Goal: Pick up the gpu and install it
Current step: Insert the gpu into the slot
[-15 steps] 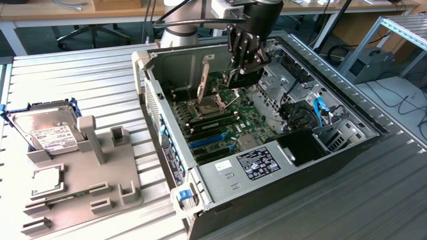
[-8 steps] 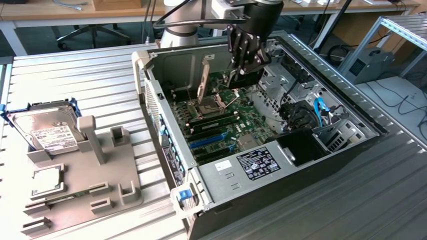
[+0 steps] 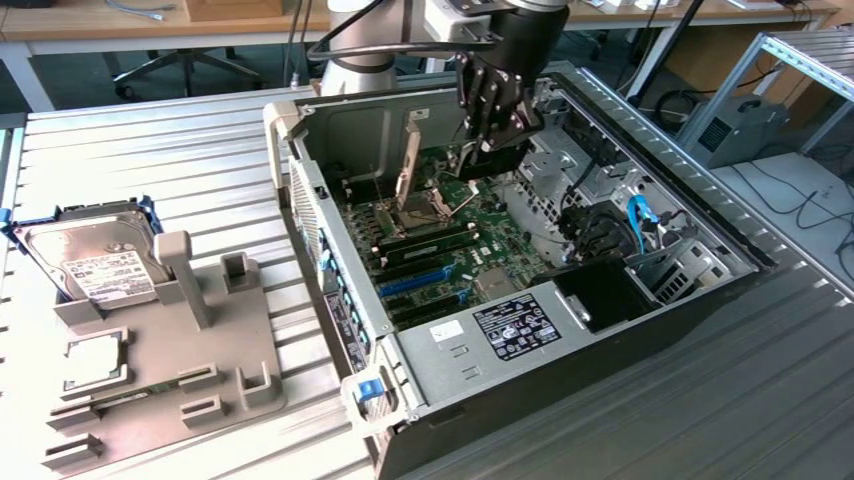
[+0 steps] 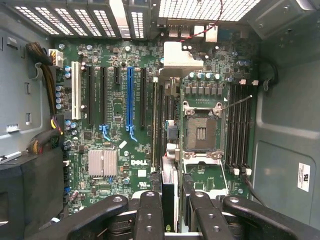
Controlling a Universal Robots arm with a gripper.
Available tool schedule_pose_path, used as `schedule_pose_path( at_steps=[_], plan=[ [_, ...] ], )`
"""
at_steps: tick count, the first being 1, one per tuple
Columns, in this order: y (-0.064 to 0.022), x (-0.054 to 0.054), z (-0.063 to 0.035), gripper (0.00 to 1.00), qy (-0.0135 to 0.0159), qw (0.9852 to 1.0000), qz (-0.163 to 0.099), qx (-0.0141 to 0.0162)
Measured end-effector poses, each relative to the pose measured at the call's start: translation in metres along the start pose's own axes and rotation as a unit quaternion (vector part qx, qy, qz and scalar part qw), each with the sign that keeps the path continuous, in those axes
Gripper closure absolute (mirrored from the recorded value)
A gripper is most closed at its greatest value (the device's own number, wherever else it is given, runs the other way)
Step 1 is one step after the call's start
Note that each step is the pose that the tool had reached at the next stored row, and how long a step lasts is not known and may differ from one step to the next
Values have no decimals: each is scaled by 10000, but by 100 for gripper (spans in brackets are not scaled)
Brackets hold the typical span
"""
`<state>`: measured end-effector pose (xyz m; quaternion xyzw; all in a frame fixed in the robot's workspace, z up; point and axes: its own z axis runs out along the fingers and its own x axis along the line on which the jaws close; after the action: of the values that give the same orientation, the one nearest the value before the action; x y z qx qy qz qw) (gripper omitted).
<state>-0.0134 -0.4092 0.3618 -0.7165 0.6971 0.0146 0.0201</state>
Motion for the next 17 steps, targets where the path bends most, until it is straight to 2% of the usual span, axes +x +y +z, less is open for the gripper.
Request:
schedule_pose_path(
  at_steps=[17],
  plan=[
    [2,42,21,74,1,10000,0,0]
  ],
)
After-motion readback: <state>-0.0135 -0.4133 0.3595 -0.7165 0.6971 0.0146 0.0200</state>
